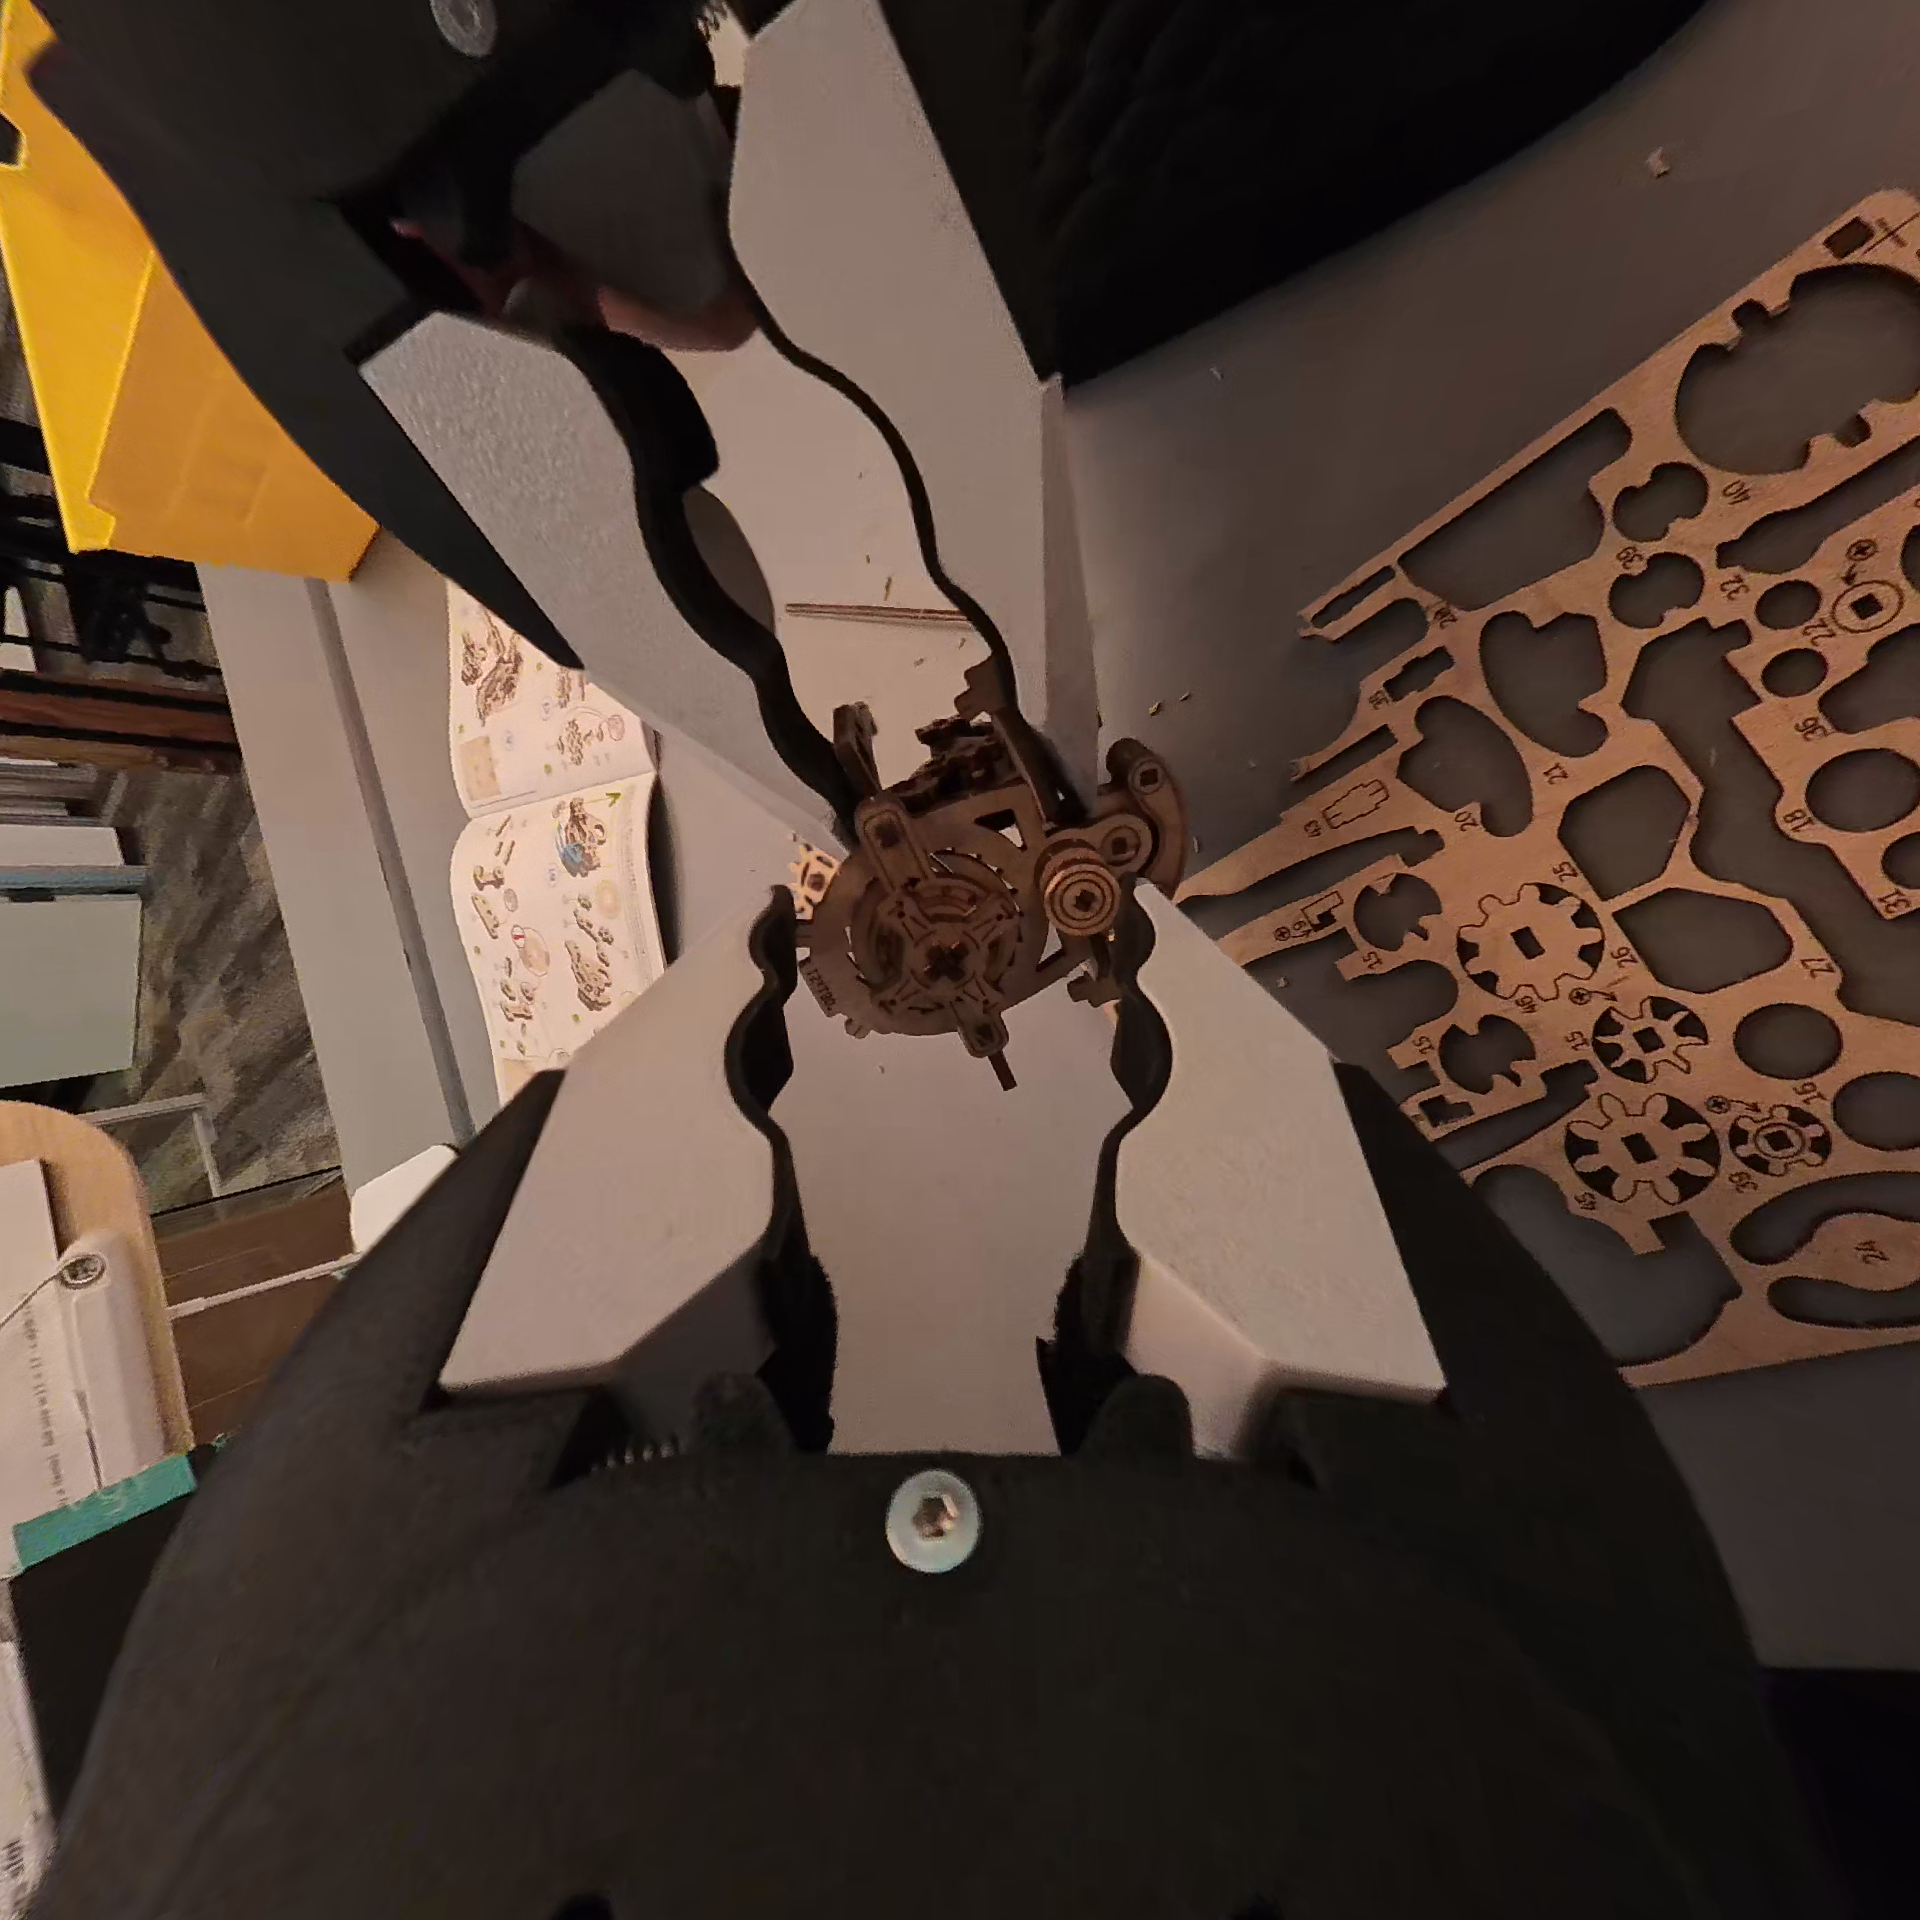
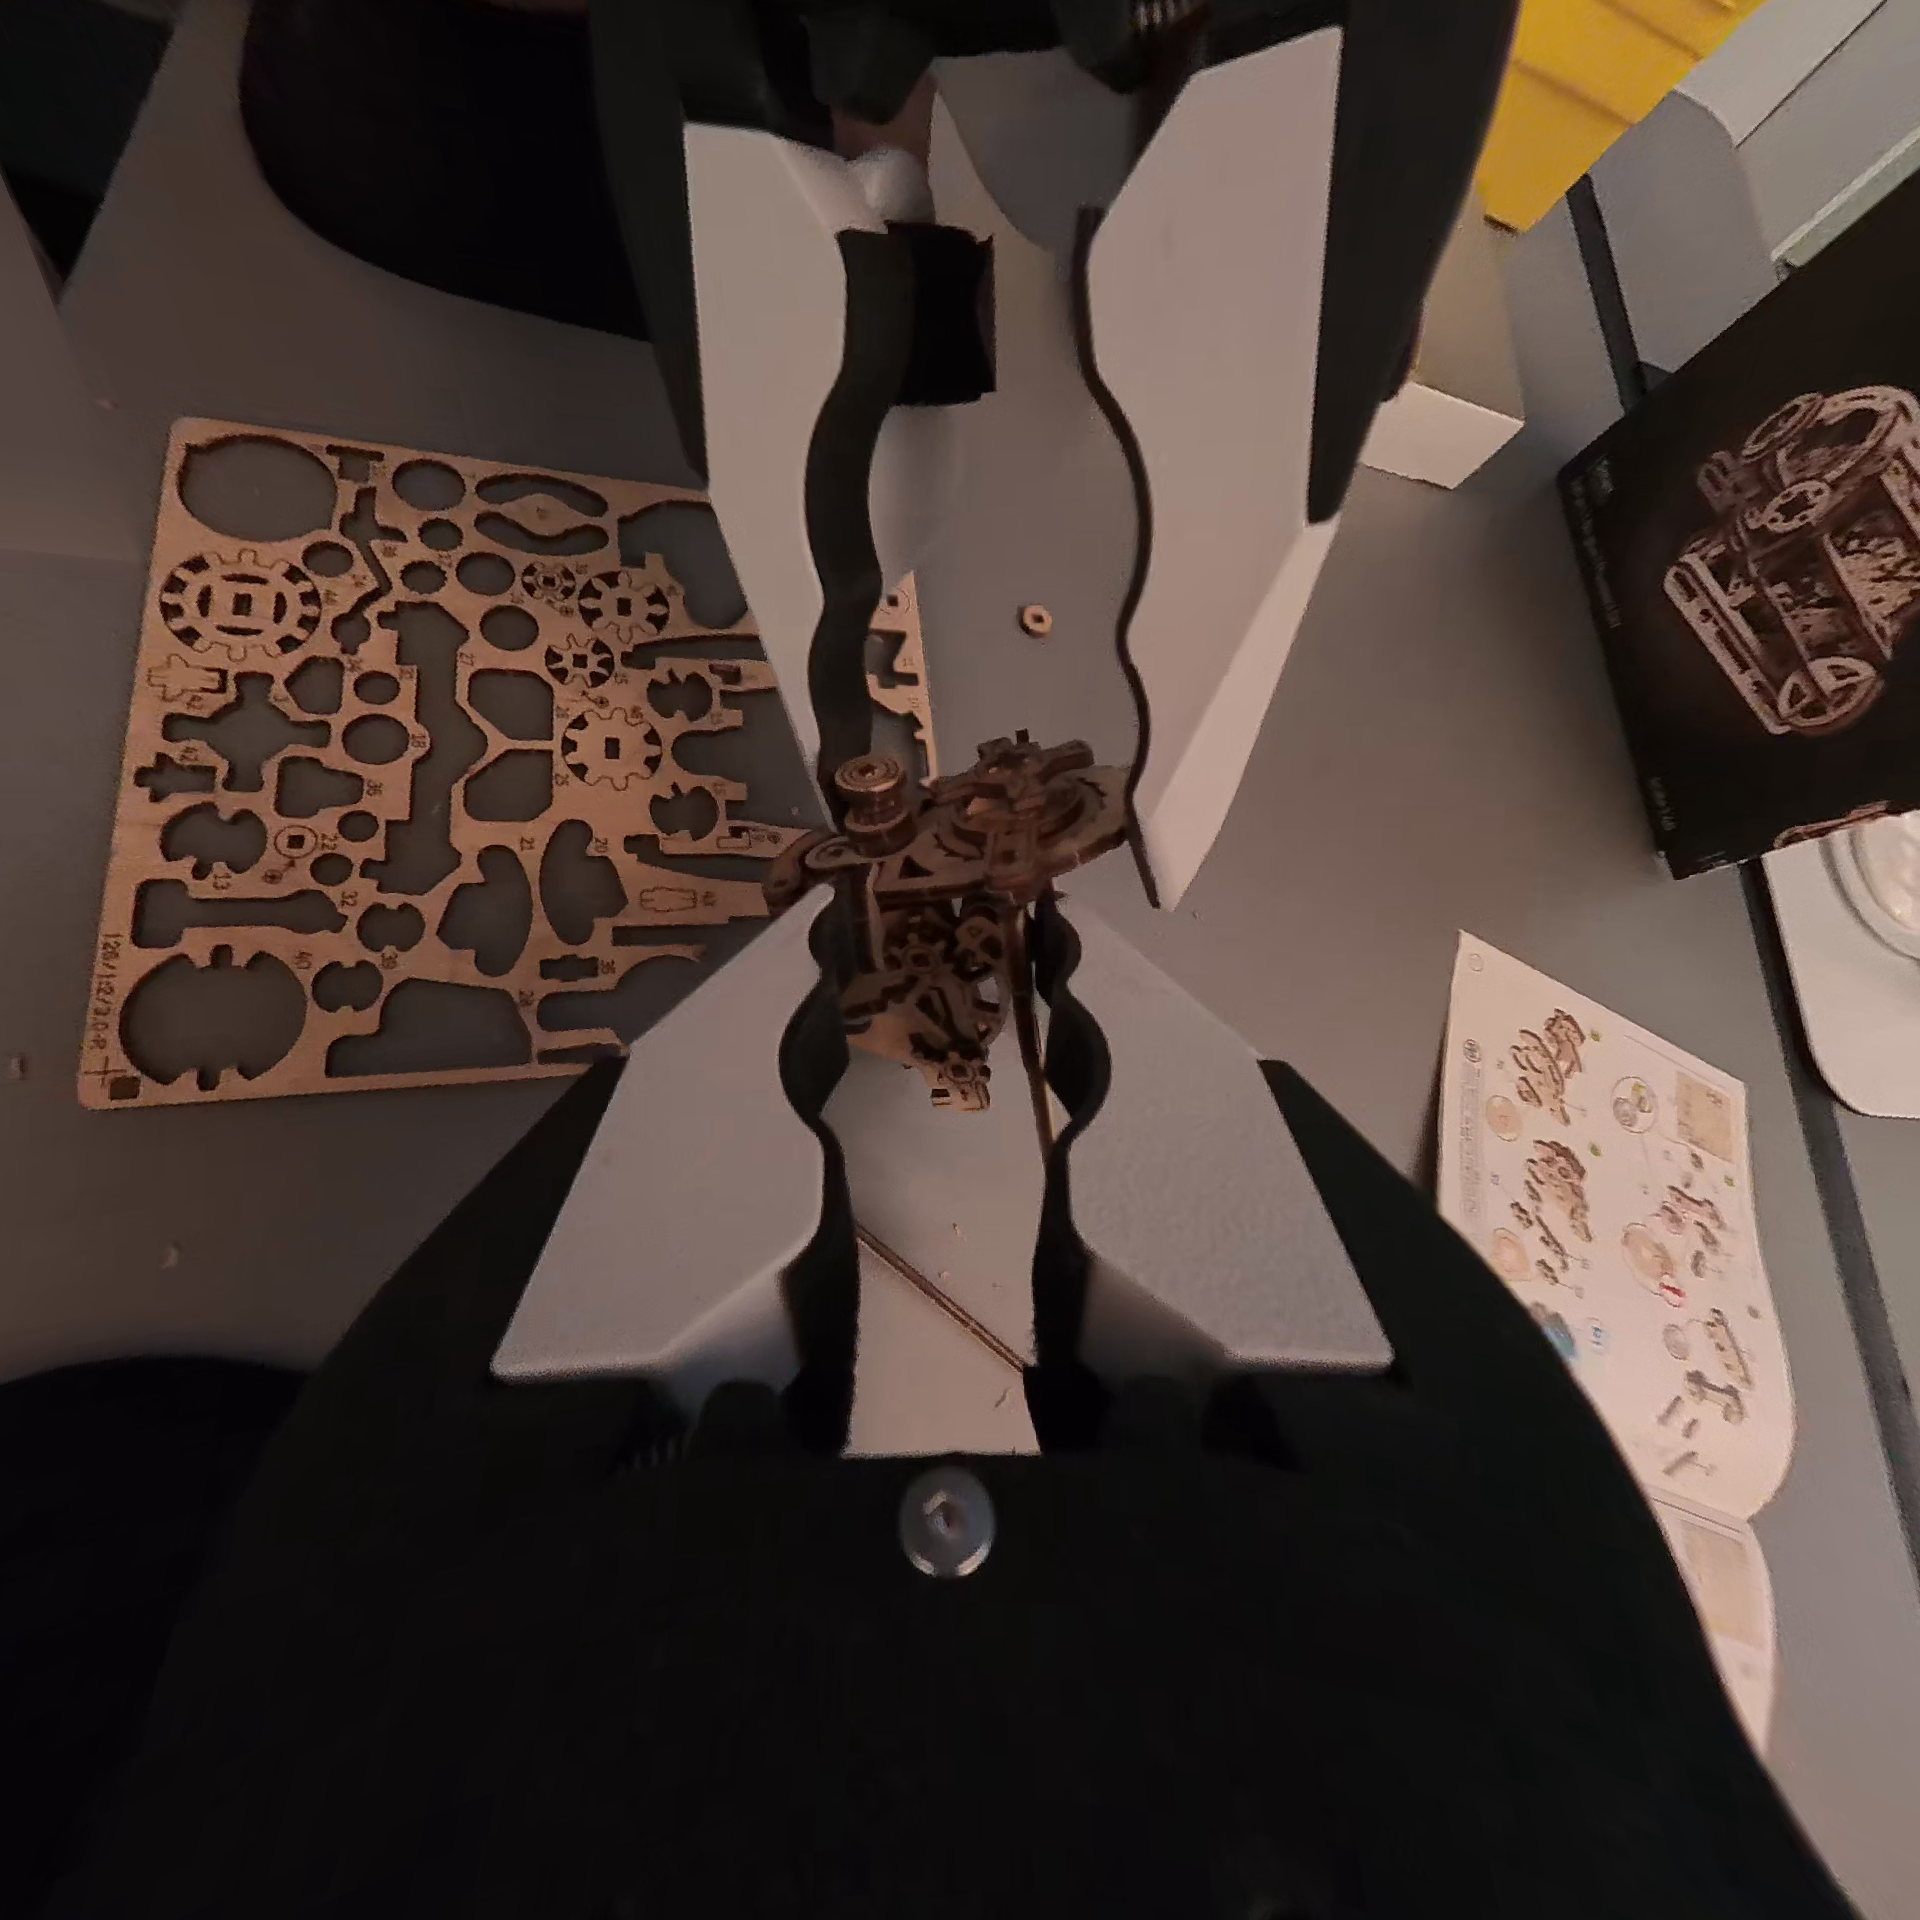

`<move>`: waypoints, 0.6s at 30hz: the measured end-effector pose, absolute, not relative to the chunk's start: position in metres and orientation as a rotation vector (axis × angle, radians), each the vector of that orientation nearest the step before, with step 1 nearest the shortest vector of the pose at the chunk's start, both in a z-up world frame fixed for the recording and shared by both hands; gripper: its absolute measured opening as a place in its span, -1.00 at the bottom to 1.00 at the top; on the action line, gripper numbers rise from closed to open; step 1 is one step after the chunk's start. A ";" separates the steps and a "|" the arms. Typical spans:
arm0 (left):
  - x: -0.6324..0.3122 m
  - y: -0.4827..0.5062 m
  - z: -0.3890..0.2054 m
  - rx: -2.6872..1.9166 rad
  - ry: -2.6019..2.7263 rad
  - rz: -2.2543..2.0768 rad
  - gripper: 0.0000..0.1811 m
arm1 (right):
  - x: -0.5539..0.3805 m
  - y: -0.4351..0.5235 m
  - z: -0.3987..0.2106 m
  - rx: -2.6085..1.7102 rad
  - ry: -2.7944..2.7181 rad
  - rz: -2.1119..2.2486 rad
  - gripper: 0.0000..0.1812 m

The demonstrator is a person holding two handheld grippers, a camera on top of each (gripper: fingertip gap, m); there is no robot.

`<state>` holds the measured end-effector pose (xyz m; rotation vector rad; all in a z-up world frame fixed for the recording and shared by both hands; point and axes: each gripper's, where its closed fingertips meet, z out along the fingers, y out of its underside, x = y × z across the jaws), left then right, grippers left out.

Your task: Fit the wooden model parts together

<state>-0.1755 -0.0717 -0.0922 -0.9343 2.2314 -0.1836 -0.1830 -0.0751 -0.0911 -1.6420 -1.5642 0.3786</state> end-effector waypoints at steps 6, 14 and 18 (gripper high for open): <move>-0.177 -0.066 -0.094 -0.946 2.225 -0.156 -0.34 | -0.183 -0.069 -0.093 -1.686 -1.510 0.403 -0.64; -0.176 -0.064 -0.095 -0.940 2.224 -0.137 -0.34 | -0.179 -0.067 -0.098 -1.754 -1.501 0.392 -0.64; -0.176 -0.065 -0.094 -0.931 2.227 -0.146 -0.34 | -0.179 -0.068 -0.096 -1.718 -1.525 0.374 -0.66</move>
